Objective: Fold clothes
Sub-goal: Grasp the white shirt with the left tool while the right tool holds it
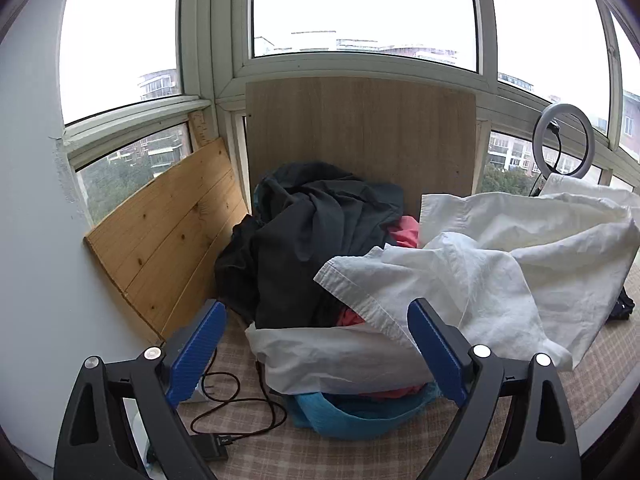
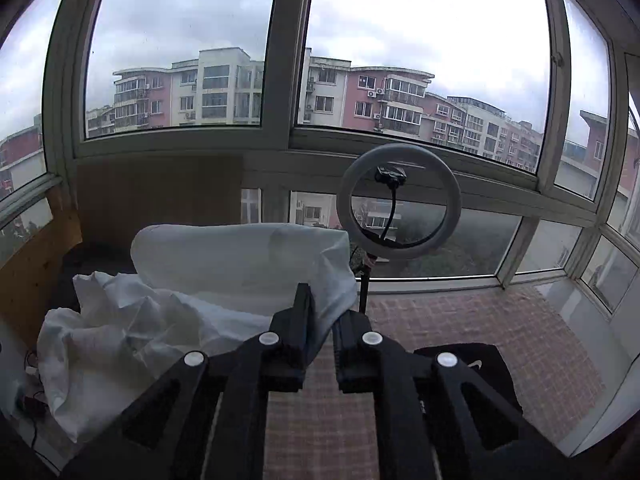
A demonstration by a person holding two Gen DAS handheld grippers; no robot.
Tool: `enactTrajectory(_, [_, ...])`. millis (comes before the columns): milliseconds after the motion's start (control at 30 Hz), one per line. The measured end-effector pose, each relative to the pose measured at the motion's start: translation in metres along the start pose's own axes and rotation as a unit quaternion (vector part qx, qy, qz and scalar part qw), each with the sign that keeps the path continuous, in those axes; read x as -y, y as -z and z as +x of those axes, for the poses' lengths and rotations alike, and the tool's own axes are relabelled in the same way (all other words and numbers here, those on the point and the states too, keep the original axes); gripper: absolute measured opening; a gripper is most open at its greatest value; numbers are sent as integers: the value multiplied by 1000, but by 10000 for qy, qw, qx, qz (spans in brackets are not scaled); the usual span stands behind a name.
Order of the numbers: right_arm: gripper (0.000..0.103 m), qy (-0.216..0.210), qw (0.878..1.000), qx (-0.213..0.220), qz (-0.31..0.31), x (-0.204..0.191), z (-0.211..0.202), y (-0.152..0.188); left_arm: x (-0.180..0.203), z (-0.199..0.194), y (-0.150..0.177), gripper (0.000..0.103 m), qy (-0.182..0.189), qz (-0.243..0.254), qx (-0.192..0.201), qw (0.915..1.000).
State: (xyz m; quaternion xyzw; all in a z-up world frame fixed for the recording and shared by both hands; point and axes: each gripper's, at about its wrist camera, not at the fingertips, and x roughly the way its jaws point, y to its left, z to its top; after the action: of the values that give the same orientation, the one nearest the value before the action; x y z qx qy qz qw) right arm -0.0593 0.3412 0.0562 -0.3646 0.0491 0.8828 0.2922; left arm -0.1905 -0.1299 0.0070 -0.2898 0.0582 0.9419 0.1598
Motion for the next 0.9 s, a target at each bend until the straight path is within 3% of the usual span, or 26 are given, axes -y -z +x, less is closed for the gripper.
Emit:
enactTrajectory(67, [12, 79, 9927, -1055, 582, 43, 47, 65, 29, 15, 1, 92, 286, 271, -153, 9991])
enactTrajectory(133, [13, -110, 9864, -1354, 922, 62, 64, 106, 58, 29, 4, 92, 552, 468, -370, 9967])
enactTrajectory(200, [25, -280, 9844, -1450, 960, 62, 74, 128, 82, 40, 10, 92, 724, 586, -543, 9942])
enactTrajectory(233, [32, -429, 9851, -1469, 783, 51, 78, 128, 93, 44, 13, 92, 762, 627, -610, 9932])
enactTrajectory(300, [63, -692, 9861, -1475, 339, 23, 88, 123, 110, 53, 21, 92, 767, 680, -748, 9919])
enactTrajectory(333, [67, -731, 9869, -1437, 72, 10, 92, 122, 116, 57, 26, 92, 727, 689, -819, 9916])
enactTrajectory(467, [73, -809, 9829, -1459, -779, -27, 135, 110, 141, 71, 52, 92, 569, 688, -1223, 9885])
enactTrajectory(633, [73, -1423, 9615, -2041, -1169, -56, 205, 125, 160, 96, 82, 92, -132, 805, -1461, 9859])
enactTrajectory(733, [73, -1700, 9495, -2178, -1486, -77, 226, 135, 162, 124, 94, 91, -381, 705, -1751, 9813])
enactTrajectory(767, [65, -1868, 9466, -2139, -1530, -79, 226, 135, 163, 132, 98, 85, -424, 661, -1843, 9797])
enactTrajectory(800, [32, -2044, 9434, -2089, -1566, -81, 225, 136, 163, 138, 99, 76, -438, 569, -1961, 9780])
enactTrajectory(833, [14, -2218, 9400, -2039, -1602, -83, 224, 136, 162, 143, 101, 43, -448, 473, -2080, 9760])
enactTrajectory(867, [4, -2354, 9387, -1991, -1546, -79, 221, 133, 162, 149, 103, 12, -459, 377, -2199, 9737])
enactTrajectory(900, [4, -2527, 9387, -1888, -1394, -71, 216, 128, 160, 147, 101, 8, -369, 150, -2279, 9729])
